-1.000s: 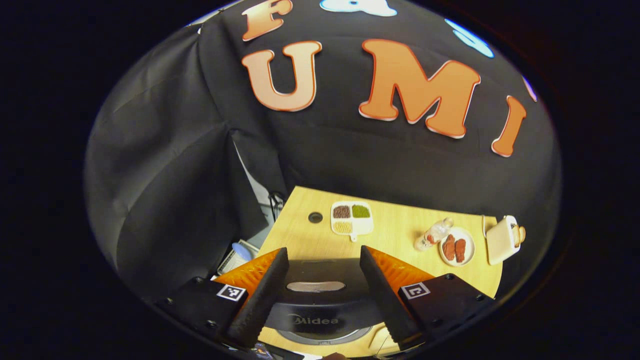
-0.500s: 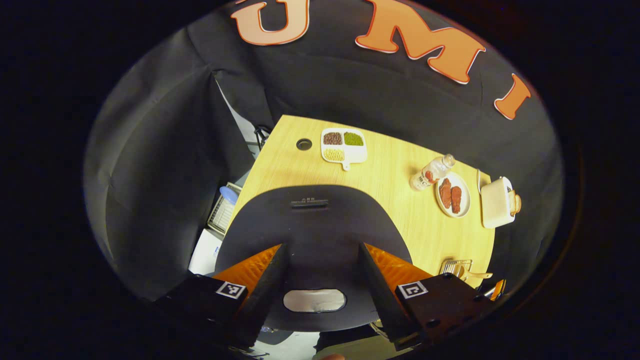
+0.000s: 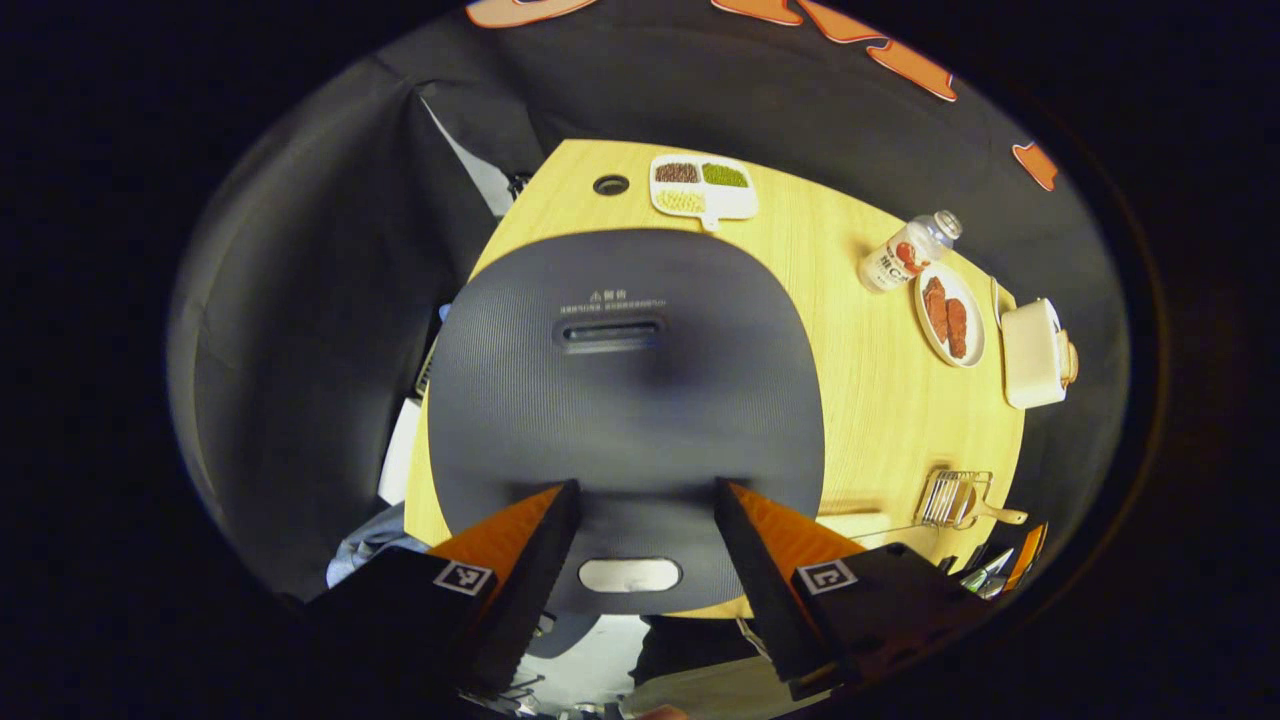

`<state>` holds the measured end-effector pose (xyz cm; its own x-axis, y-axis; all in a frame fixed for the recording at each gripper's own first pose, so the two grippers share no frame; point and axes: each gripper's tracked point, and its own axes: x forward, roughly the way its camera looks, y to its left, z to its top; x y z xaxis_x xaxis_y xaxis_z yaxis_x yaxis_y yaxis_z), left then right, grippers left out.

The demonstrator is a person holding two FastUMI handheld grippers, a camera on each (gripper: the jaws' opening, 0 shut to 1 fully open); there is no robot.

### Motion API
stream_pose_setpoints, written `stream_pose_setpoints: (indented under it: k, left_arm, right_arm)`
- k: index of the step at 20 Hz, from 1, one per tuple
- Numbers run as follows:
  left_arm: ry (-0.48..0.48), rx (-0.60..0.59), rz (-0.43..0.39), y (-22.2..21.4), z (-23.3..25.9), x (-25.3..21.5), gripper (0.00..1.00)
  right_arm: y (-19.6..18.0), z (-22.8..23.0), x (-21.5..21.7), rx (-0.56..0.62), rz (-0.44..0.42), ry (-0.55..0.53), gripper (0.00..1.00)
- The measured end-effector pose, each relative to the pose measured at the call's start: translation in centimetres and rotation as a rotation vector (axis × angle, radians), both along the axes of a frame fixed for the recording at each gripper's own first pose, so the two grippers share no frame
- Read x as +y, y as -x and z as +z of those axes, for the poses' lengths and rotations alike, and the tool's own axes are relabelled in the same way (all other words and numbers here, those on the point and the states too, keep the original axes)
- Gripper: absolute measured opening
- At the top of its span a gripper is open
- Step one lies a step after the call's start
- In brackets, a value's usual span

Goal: Close the left gripper, press the button to open the rice cooker; take a wooden spoon from the chopstick holder with the right hand, scoop a spoonful of rice and pour it into the rice cooker, then put the wooden spoon back into the chopstick holder.

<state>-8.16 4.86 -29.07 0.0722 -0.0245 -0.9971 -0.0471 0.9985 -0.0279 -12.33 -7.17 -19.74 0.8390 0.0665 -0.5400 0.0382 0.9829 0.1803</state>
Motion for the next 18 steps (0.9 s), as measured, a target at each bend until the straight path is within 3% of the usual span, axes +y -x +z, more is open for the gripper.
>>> stream_pose_setpoints:
  k: [12, 16, 18]
  left_arm:
    - [-0.013, -0.033, -0.012, -0.6, 0.0, 0.0, 0.96]
    - [-0.083, -0.232, -0.147, -0.8, 0.6, -0.2, 0.98]
    - [-0.145, -0.346, -0.176, -0.9, 1.2, -0.1, 0.98]
  right_arm:
    - [-3.0, 2.1, 4.4, -0.097, 0.127, -0.018, 0.77]
    - [-3.4, 2.6, 6.3, -0.124, 0.188, -0.026, 0.77]
    - [-3.3, 2.8, 7.1, -0.129, 0.214, -0.021, 0.77]
